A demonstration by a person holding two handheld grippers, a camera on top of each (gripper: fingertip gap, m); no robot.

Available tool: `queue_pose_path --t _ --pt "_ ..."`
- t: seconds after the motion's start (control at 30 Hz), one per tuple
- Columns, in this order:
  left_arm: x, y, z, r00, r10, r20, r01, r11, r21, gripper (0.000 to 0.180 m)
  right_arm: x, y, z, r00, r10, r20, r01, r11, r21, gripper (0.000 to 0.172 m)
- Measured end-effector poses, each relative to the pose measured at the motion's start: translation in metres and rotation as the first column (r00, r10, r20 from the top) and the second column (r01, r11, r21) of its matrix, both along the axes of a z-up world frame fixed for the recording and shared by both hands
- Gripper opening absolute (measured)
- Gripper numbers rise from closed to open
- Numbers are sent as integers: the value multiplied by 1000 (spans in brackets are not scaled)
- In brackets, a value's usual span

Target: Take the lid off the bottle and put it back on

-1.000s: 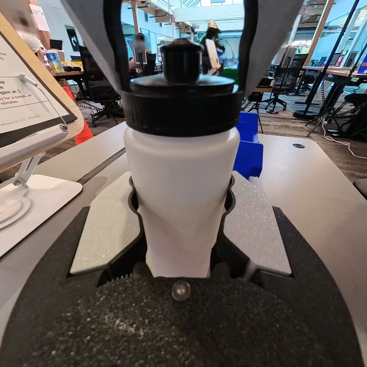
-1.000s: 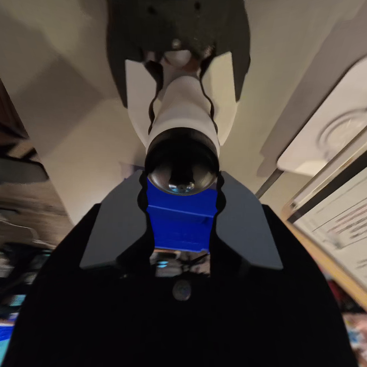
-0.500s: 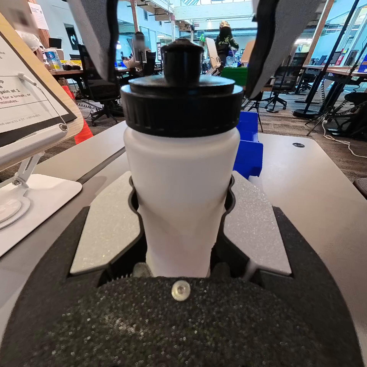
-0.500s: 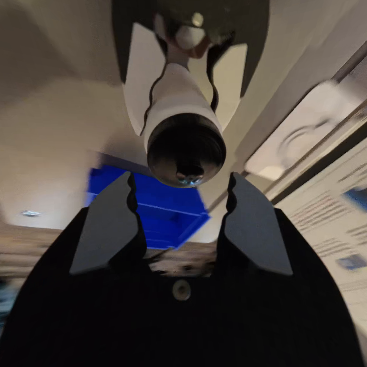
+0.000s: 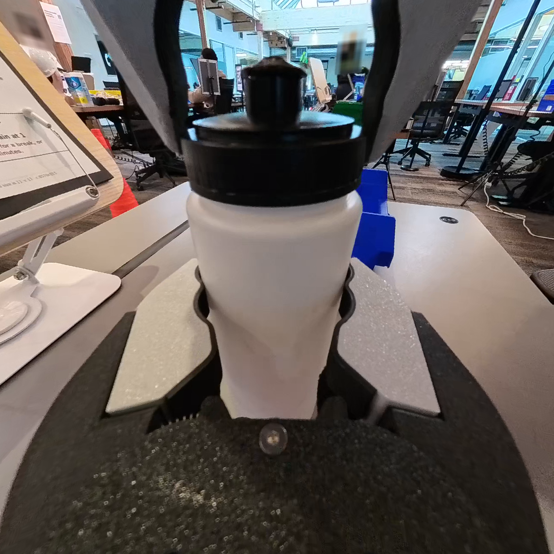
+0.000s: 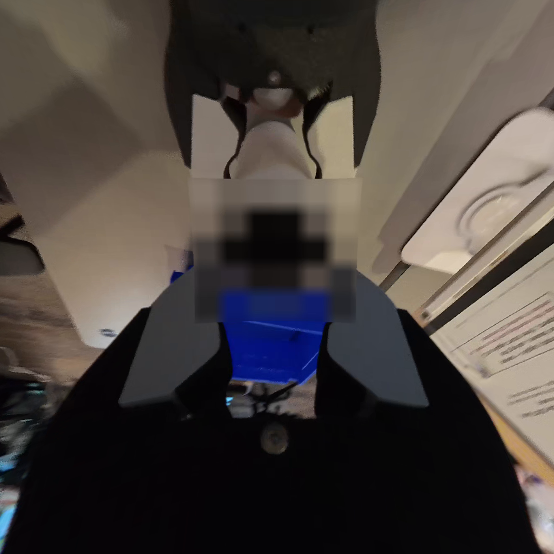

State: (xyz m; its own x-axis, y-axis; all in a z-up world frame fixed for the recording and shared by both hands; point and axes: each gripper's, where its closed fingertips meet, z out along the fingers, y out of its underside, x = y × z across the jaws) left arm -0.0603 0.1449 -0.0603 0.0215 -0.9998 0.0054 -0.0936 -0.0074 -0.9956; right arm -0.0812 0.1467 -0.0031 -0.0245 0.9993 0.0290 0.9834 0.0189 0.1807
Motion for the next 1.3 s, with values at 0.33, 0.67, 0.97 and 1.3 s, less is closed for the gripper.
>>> queue_pose_path --t 0.33,0.67,0.97,1.3 --pt "1 0 0 1000 5 -3 -5 1000 4 86 1 -5 -1 748 -654 110 656 754 21 70" --pt "1 -1 0 1000 2 -6 -2 1000 6 86 6 6 5 965 261 2 -259 954 149 85" --pt "0 -1 0 1000 1 -4 -1 1000 1 86 -4 -1 0 993 79 -83 -82 996 -29 68" --pt "0 1 0 1000 10 -2 -10 1000 -8 86 -3 -2 -3 752 -650 110 646 760 73 70"
